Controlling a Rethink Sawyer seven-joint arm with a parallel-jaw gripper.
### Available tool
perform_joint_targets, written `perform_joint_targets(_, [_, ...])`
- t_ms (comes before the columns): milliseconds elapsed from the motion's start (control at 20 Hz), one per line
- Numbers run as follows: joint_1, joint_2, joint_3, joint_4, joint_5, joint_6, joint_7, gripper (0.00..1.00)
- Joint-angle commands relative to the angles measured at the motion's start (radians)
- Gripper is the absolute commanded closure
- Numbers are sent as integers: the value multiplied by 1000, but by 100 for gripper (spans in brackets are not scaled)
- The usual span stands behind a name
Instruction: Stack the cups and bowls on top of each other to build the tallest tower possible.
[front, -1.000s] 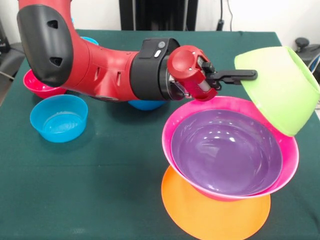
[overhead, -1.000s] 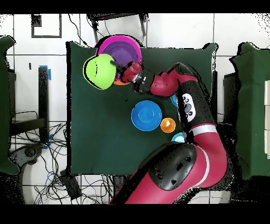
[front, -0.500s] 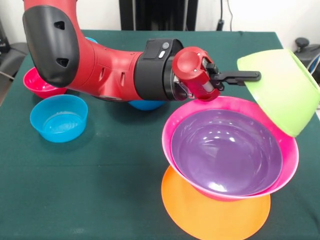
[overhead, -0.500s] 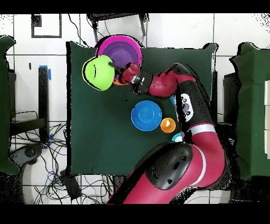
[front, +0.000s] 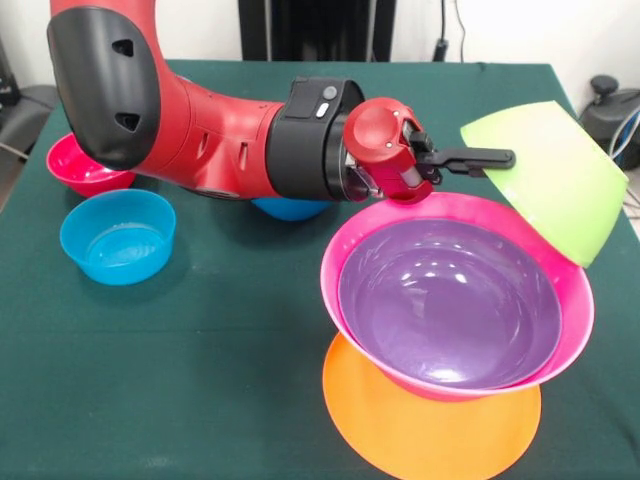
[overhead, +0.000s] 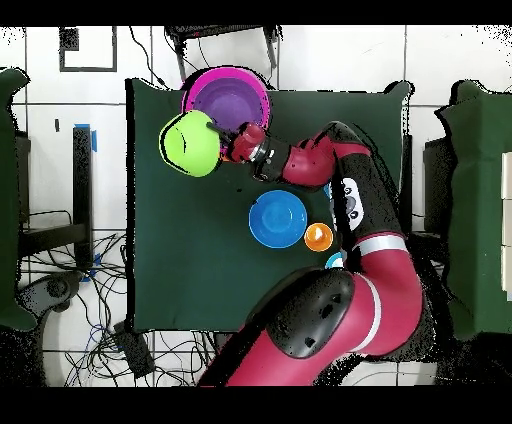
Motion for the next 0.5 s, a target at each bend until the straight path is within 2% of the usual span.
perform_joint_targets(50, [20,3,-70,-9,-44,87,338,100])
perform_joint_targets(500, [10,-12,-55,33,-32,93,351,100])
